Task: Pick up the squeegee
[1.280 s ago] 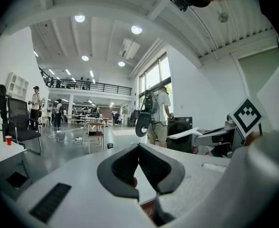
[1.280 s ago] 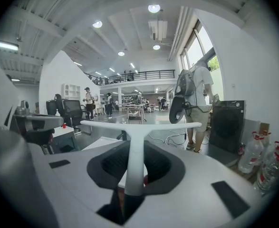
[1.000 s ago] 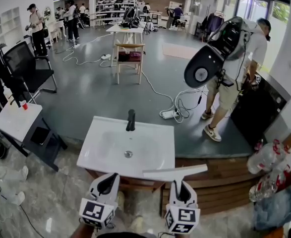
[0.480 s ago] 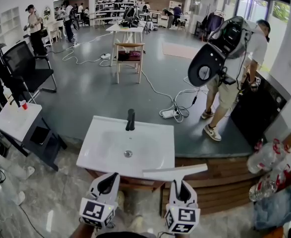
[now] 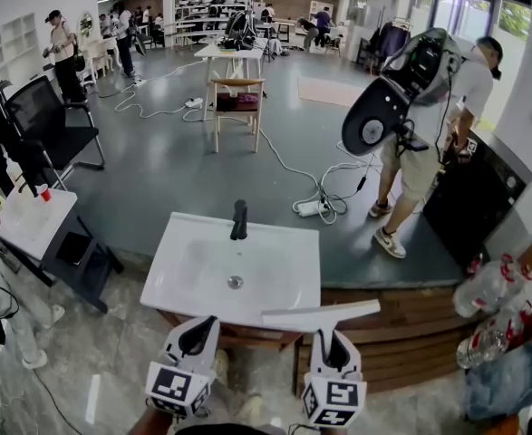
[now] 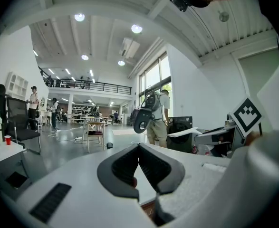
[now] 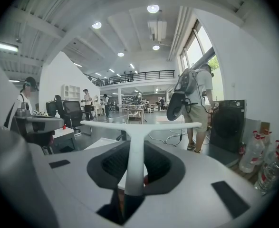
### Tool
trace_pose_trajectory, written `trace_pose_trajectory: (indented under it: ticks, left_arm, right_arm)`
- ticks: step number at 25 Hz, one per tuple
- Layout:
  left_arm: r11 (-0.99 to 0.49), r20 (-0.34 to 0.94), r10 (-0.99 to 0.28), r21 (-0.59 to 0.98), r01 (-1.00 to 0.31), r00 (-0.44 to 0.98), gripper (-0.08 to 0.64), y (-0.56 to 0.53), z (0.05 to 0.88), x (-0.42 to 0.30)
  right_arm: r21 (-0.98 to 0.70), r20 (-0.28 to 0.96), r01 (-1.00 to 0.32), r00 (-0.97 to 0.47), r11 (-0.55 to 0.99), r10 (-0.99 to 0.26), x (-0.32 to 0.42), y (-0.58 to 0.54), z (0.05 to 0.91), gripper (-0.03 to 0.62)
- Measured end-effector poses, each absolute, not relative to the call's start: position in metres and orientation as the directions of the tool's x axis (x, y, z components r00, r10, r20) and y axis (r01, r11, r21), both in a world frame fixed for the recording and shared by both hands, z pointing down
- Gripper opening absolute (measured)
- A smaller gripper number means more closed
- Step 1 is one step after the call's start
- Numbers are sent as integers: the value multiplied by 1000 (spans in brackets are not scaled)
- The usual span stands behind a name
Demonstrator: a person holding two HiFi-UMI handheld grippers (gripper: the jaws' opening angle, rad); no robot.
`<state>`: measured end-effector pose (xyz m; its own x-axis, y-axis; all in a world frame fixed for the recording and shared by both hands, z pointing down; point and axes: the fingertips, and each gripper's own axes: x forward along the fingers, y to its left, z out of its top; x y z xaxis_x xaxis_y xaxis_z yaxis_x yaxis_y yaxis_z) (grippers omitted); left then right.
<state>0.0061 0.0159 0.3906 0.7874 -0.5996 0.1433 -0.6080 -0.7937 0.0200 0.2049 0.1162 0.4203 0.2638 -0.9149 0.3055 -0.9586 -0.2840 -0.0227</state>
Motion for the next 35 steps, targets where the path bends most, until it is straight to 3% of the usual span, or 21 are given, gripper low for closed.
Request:
trace_pose_trajectory:
  ticks: [35]
  left_arm:
    - [-782, 185, -606, 38, -622, 774, 2, -29, 409, 6]
  right_arm:
    - [-42, 338, -962, 241, -270, -910, 204, 70, 435, 77]
